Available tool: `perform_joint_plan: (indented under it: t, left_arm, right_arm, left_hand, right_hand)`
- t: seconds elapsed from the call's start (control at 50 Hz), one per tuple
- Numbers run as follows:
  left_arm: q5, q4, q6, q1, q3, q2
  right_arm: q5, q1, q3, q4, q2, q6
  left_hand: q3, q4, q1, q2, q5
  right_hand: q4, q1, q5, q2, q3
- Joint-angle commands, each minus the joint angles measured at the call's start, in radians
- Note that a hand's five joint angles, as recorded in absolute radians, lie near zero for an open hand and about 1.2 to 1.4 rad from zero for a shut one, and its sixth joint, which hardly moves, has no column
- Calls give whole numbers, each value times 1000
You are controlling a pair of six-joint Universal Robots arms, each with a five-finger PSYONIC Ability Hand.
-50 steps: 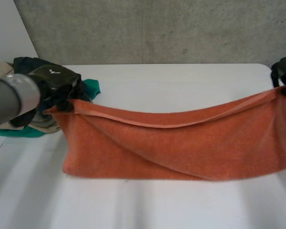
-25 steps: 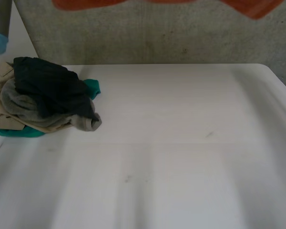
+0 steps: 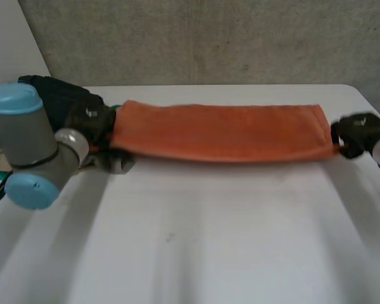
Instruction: Fold the laundry.
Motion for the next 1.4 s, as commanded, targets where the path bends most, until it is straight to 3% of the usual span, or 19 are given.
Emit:
perform_joint_plan:
  t: [0.02,0.16,0.26,0.36,0.44,0.6,0.74,0.94,0.96,0.98,1.0,1.08,1.18,1.28,1.4]
  left_arm:
    - [-4,-297,58,-7,-182,166]
    - [3,-573,130,-13,-344,303]
    - [25,-621,171,-12,-388,367]
    - [22,-611,175,-18,-328,377]
    - [20,-568,158,-30,-204,309]
    - [-32,-545,64,-78,157,39]
    - [-130,-611,21,-107,489,-197]
    - [-153,-640,44,-148,821,-410]
    - [-156,-641,50,-151,833,-421]
    - [-167,-643,56,-156,853,-436]
    - [-175,-643,59,-157,859,-440]
    - [-225,-620,60,-159,866,-411]
    - [-250,-579,30,-156,789,-300]
    - [-184,-556,39,-174,584,-177]
    - [-103,-497,164,-199,372,-119]
  right_arm:
    - [13,-97,140,313,-142,-229]
    - [7,-230,316,530,-383,-559]
    - [6,-273,362,571,-432,-688]
    - [3,-234,318,544,-382,-639]
    - [0,-172,237,425,-302,-515]
    - [3,-68,68,179,-114,-326]
    - [73,1,-53,45,31,-259]
    - [173,61,-190,-76,169,-236]
    - [178,67,-201,-76,178,-234]
    - [194,78,-216,-74,192,-228]
    - [204,79,-224,-77,196,-225]
    - [234,81,-245,-80,181,-185]
    - [193,67,-213,-77,105,-99]
    - [112,50,-144,-74,46,-42]
    - [35,50,-104,-54,63,-27]
  left_hand:
    - [210,198,249,198,241]
    - [210,198,249,198,241]
    - [210,198,249,198,241]
    - [210,198,249,198,241]
    - [210,198,249,198,241]
    - [210,198,249,198,241]
    - [210,198,249,198,241]
    - [198,187,238,186,230]
    - [-58,-69,-18,-70,-26]
    - [-761,-772,-721,-773,-729]
    - [-1012,-1024,-972,-1024,-980]
    - [-1012,-1024,-972,-1024,-980]
    - [-1012,-1024,-972,-1024,-980]
    - [-1012,-1024,-972,-1024,-980]
    - [-1012,-1024,-972,-1024,-980]
  right_hand:
    - [198,298,201,222,207]
    - [198,298,201,222,207]
    - [198,298,201,222,207]
    - [198,298,201,222,207]
    - [198,298,201,222,207]
    - [198,298,201,222,207]
    - [198,298,201,222,207]
    - [198,298,201,222,207]
    - [-195,-95,-192,-170,-185]
    - [-1024,-924,-1021,-999,-1014]
    - [-1024,-924,-1021,-999,-1014]
    - [-1024,-924,-1021,-999,-1014]
    - [-1024,-924,-1021,-999,-1014]
    - [-1024,-924,-1021,-999,-1014]
    - [-1024,-924,-1021,-999,-1014]
